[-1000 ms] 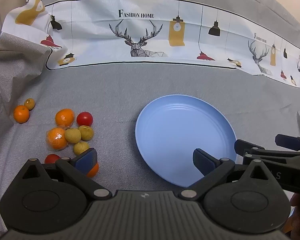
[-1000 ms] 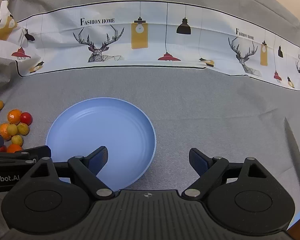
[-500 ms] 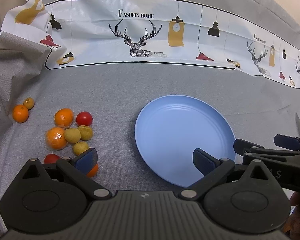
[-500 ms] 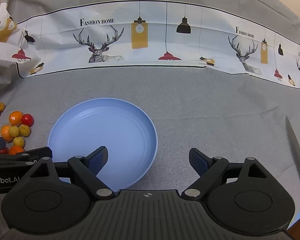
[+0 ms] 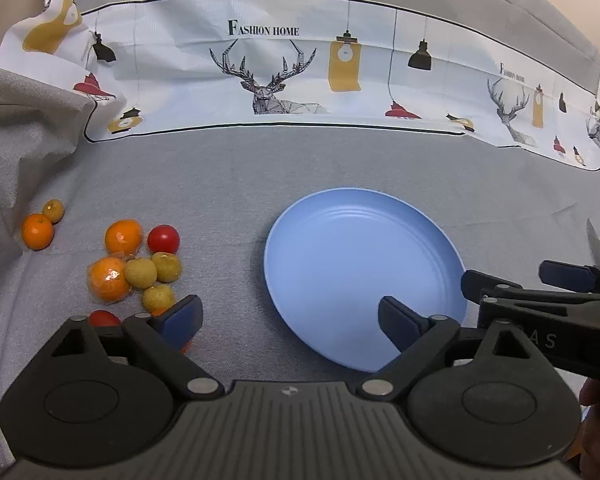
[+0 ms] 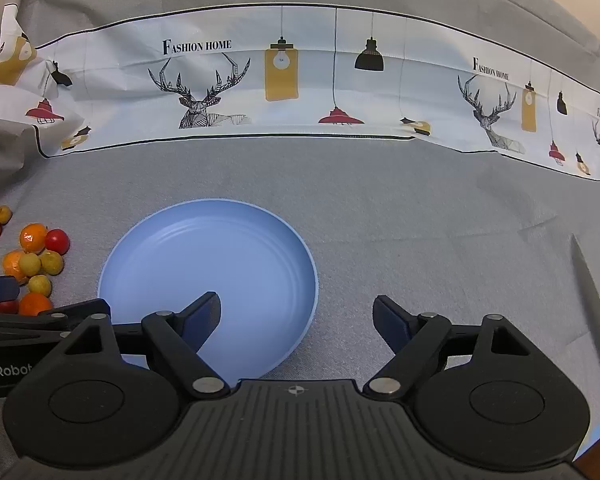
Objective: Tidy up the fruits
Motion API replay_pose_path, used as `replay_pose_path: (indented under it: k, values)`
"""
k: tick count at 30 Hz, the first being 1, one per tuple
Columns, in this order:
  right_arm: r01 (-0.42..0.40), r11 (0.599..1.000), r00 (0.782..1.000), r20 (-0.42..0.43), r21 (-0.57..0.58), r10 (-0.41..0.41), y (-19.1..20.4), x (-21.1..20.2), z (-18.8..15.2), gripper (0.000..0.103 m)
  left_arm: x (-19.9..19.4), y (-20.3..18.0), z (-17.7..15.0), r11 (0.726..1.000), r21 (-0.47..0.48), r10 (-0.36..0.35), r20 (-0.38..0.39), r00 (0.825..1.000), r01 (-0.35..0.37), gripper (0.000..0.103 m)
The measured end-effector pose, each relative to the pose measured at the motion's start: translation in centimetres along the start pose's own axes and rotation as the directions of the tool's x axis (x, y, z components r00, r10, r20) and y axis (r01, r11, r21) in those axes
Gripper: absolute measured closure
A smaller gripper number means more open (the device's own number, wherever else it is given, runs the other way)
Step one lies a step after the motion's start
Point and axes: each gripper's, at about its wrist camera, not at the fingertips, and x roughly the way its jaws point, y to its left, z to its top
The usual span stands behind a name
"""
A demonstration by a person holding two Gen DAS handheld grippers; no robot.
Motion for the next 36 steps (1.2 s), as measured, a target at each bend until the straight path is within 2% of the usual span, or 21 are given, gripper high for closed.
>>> replay_pose_path:
  k: [5, 7, 13, 16, 17, 21, 23, 28, 30, 33, 36]
  values:
    - [-0.001, 1.000, 1.000, 0.002, 0.003, 0.001, -0.1, -0.1, -0.1, 0.026, -0.2, -0.5, -0.1, 0.999, 0.016, -0.032, 0.010, 0.999, 0.032, 0.024]
    - [-0.003, 1.000, 1.000, -0.003, 0.013, 0.003, -0.2, -0.1, -0.1, 0.031, -0.2, -0.5, -0.1, 0.999, 0.024, -0.032, 0.009, 0.999, 0.032, 0.028]
    - [-0.006, 0.999, 1.000, -0.012, 0.051, 0.007, -0.4, -0.5, 0.1, 0.043, -0.7, -0.2, 0.0, 0.998, 0.023, -0.054, 0.009, 0.998, 0.054, 0.048]
    - [-0.011, 0.998, 1.000, -0.016, 0.060, 0.012, 0.0, -0.7, 0.2, 0.047, -1.2, 0.0, 0.1, 0.997, 0.019, -0.074, 0.020, 0.997, 0.073, 0.060]
    - [-0.012, 0.998, 1.000, -0.017, 0.061, 0.013, 0.2, -0.8, 0.3, 0.048, -1.4, 0.1, 0.1, 0.996, 0.018, -0.082, 0.025, 0.996, 0.082, 0.068]
    - [-0.009, 0.998, 1.000, 0.002, 0.062, 0.009, 0.8, -1.3, 0.5, 0.062, -2.1, 0.2, 0.0, 0.995, 0.040, -0.092, 0.038, 0.995, 0.090, 0.085]
    - [-0.010, 0.998, 1.000, 0.009, 0.068, 0.009, 1.0, -1.6, 0.5, 0.069, -2.6, 0.3, 0.0, 0.994, 0.053, -0.098, 0.057, 0.994, 0.095, 0.086]
    - [-0.017, 0.996, 0.999, 0.043, 0.090, 0.013, 0.8, -2.3, 0.6, 0.071, -4.6, 0.5, 0.3, 0.987, 0.057, -0.157, 0.141, 0.977, 0.150, 0.088]
    - [-0.031, 0.994, 0.998, 0.054, 0.101, 0.026, 0.5, -2.6, 0.6, 0.071, -5.0, 0.2, 0.2, 0.981, 0.078, -0.185, 0.141, 0.973, 0.175, 0.088]
    - [-0.055, 0.992, 0.996, 0.075, 0.116, 0.046, 0.2, -3.2, 0.6, 0.069, -5.7, -0.4, 0.1, 0.974, 0.149, -0.190, 0.131, 0.973, 0.171, 0.088]
    - [-0.081, 0.988, 0.992, 0.104, 0.133, 0.068, -0.2, -3.9, 0.6, 0.067, -6.5, -0.4, 0.4, 0.957, 0.204, -0.231, 0.104, 0.967, 0.206, 0.088]
